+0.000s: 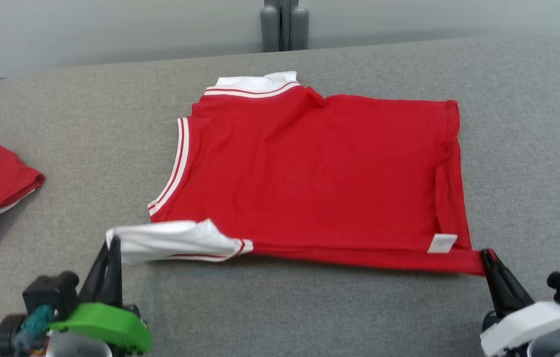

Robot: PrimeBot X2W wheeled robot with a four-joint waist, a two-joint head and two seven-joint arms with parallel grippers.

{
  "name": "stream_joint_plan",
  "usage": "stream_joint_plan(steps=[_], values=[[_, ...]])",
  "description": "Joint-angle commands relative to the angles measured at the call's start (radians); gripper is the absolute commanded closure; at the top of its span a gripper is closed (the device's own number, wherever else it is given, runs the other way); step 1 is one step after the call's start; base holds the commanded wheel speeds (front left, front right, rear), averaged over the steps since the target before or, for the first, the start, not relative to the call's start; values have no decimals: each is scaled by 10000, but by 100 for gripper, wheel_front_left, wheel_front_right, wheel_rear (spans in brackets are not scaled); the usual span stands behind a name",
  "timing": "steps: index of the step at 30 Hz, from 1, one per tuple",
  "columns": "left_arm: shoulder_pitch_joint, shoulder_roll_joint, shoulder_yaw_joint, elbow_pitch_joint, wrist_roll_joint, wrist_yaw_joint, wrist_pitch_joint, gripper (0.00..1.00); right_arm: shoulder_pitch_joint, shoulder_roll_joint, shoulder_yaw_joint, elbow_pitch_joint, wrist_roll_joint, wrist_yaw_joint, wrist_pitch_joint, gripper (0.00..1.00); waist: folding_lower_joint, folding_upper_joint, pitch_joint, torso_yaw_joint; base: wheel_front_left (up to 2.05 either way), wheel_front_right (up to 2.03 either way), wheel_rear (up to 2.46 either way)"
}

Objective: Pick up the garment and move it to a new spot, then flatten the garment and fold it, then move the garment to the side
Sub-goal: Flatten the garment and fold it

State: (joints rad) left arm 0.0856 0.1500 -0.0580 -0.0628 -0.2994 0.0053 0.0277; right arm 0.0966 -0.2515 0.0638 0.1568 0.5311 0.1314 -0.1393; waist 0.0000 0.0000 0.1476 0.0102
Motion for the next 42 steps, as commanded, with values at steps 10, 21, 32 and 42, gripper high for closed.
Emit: stream_joint_plan(steps=[10, 21, 32, 42], values=[[-4349, 412, -859, 3200, 325, -934, 153, 100, -3132, -48, 556, 1729, -287, -12, 206, 100, 0, 0, 1465, -585, 0, 0, 0], [-4994, -142, -625, 5286, 279, -557, -2686, 0, -3985, -56, 795, 2142, -1313, -10, -1234, 0, 0, 0, 1584, -556, 0, 0, 0], [-2329, -498, 72, 2224, 686, 527, -2928, 0, -1778, 525, -234, -1132, -2670, -9, -1192, 0, 0, 0, 631, -355, 0, 0, 0], [-929, -487, -80, 1069, 957, 980, -2727, 0, -548, 981, -522, -2202, -2897, -9, -620, 0, 0, 0, 312, -201, 0, 0, 0]])
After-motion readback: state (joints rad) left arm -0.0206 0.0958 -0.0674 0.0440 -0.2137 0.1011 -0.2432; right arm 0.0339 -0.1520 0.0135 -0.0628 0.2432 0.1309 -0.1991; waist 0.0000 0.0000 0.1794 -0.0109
